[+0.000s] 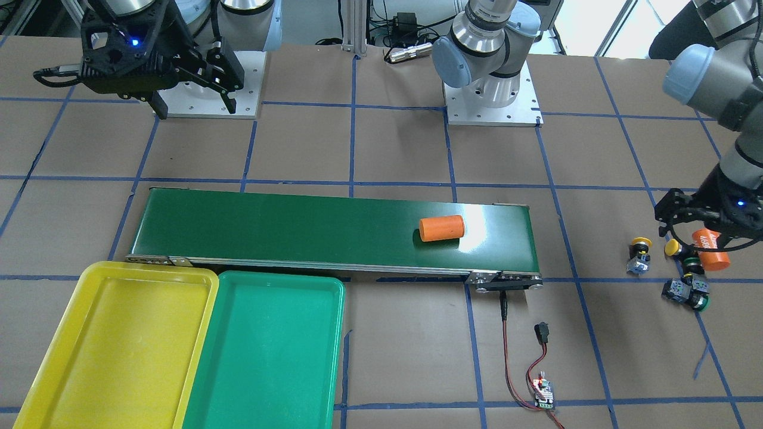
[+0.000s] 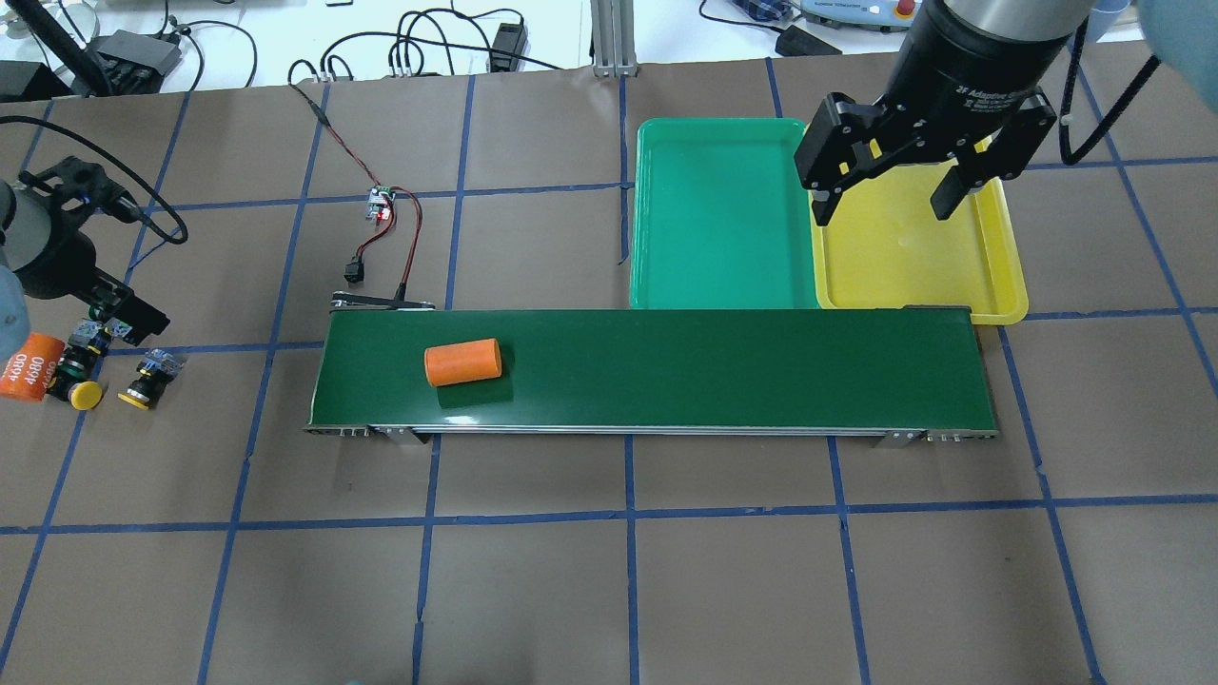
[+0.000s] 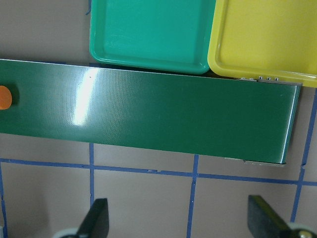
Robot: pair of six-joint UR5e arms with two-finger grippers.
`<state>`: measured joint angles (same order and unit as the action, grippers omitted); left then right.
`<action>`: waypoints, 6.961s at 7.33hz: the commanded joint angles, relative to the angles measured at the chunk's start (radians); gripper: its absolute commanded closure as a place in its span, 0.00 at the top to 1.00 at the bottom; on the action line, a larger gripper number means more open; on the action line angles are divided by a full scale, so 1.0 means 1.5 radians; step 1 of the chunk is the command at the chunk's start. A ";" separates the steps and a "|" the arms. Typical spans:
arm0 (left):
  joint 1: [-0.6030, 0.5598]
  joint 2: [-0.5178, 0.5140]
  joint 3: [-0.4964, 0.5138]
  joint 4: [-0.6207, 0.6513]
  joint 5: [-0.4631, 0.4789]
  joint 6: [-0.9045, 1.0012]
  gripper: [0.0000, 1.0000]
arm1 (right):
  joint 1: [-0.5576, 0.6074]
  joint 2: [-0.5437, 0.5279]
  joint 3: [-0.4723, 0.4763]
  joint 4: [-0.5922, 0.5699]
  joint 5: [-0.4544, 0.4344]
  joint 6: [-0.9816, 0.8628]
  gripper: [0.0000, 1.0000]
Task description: Sort buttons by color to trays
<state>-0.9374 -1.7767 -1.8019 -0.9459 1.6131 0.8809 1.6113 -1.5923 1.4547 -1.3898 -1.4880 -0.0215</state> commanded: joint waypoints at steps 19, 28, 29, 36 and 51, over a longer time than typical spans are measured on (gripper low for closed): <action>0.059 -0.082 0.053 -0.018 -0.035 -0.238 0.09 | 0.000 0.000 0.000 0.000 0.000 0.000 1.00; -0.325 0.024 -0.076 -0.060 -0.098 -1.201 0.09 | 0.000 0.001 0.001 0.000 0.000 0.000 1.00; -0.353 0.029 -0.082 -0.059 -0.095 -1.242 0.09 | 0.000 0.000 0.001 0.000 0.000 0.000 1.00; -0.376 0.032 -0.112 -0.091 -0.017 -1.290 0.95 | -0.002 0.001 0.001 0.000 -0.002 0.000 1.00; 0.022 -0.091 -0.091 0.089 -0.055 0.029 1.00 | -0.003 0.001 0.001 0.000 -0.002 -0.001 1.00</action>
<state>-0.9217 -1.8891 -1.9372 -0.8082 1.6141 0.8711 1.6072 -1.5907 1.4557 -1.3898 -1.4910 -0.0217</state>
